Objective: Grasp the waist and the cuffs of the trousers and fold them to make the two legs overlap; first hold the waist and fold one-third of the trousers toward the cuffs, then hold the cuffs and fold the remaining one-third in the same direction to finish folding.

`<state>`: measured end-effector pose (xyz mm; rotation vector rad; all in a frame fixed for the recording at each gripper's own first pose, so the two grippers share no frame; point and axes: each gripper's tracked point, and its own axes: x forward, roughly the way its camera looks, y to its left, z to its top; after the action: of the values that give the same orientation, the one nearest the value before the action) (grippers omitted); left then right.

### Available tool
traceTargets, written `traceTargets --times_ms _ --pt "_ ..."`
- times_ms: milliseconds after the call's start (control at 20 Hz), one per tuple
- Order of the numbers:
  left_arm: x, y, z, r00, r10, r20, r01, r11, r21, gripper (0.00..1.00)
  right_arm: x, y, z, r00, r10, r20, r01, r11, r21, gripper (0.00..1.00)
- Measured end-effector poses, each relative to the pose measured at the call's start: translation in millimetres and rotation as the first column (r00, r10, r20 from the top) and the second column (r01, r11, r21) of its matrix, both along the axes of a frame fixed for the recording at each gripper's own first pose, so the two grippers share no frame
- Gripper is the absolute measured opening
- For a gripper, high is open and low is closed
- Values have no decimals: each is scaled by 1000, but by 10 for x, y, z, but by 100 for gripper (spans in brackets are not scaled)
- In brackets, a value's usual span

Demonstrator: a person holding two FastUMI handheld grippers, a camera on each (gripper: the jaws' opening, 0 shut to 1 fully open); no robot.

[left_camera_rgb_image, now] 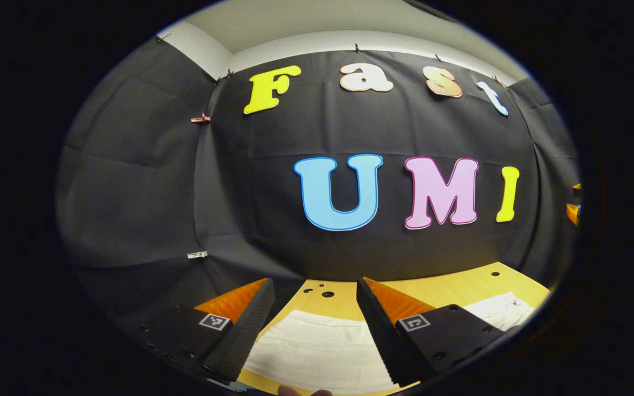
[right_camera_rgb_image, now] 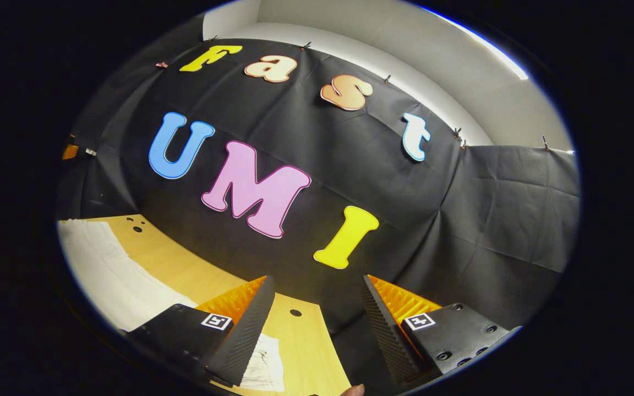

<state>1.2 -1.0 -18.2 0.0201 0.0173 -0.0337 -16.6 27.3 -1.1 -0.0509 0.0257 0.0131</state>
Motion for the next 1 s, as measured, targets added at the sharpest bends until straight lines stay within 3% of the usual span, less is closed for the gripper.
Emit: traceTargets --times_ms 250,350,450,650,750,850,1000 --pt "29 48 -223 997 -68 -39 72 993 89 95 -118 78 -117 1000 16 -26 -19 995 -103 97" --pt "53 131 -474 990 -110 -90 126 973 195 95 -175 105 -251 998 26 -55 -34 986 -163 97" --pt "56 220 -803 975 -160 -156 202 927 316 97 -245 143 -421 996 30 -89 -48 978 -202 97" --pt "-7 433 -1748 913 -227 -340 386 752 534 96 -409 248 -745 986 24 -166 -63 971 -230 97" --pt "-43 566 -2189 867 -229 -443 473 659 584 96 -482 282 -865 980 21 -198 -71 966 -247 98" --pt "-74 665 -2593 821 -218 -528 551 541 635 96 -552 300 -943 975 16 -220 -76 960 -268 98" --pt "-101 766 -3074 747 -226 -625 658 389 645 95 -644 259 -1059 968 -6 -250 -72 952 -299 98"
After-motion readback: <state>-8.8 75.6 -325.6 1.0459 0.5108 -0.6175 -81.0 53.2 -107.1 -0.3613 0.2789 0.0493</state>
